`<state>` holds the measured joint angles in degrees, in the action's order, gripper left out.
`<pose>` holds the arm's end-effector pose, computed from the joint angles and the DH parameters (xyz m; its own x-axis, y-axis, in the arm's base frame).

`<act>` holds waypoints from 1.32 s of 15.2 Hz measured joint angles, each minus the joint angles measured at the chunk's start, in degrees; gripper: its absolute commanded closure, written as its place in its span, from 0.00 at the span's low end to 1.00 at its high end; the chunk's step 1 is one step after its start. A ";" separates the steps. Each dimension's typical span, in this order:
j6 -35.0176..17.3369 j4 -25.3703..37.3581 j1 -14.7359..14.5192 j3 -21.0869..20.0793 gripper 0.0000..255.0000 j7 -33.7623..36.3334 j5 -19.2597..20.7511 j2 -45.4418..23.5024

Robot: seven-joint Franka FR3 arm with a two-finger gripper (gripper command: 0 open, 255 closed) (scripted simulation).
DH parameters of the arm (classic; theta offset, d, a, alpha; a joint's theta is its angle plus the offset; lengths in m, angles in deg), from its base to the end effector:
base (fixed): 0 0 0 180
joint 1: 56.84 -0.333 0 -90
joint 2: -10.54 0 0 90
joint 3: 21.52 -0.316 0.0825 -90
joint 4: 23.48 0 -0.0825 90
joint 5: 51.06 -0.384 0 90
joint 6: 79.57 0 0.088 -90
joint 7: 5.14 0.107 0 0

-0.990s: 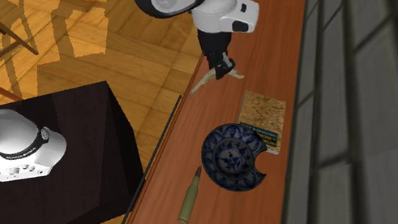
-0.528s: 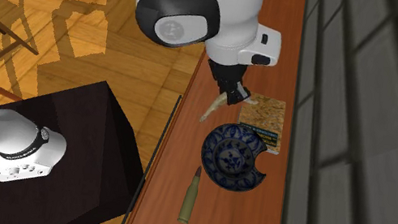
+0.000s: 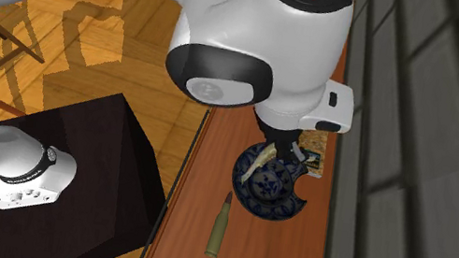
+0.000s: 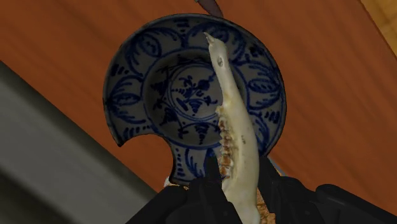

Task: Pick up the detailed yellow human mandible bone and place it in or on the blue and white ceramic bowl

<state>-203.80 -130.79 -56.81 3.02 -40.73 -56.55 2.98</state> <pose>0.5594 -0.2415 0.4644 0.9744 0.1569 0.1610 0.1465 -0.9864 0.0750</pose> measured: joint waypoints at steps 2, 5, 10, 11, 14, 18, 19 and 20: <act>-1.19 -0.72 0.22 0.05 1.00 -0.59 -0.41 -0.56; -3.28 -2.14 0.40 0.01 1.00 -1.17 -0.99 -1.32; -6.59 -4.09 0.62 -0.20 1.00 -1.99 -2.07 -2.86; -7.32 -4.50 0.66 -0.27 1.00 -2.16 -2.32 -3.22; -8.55 -5.21 0.73 -0.39 1.00 -2.46 -2.74 -3.81; -8.71 -5.28 0.76 -0.39 1.00 -2.52 -2.80 -3.88; -8.71 -5.28 0.76 -0.39 1.00 -2.52 -2.80 -3.88; -8.71 -5.28 0.76 -0.39 0.00 -2.52 -2.80 -3.88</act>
<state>-212.51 -136.07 -56.05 2.62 -43.25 -59.36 -0.90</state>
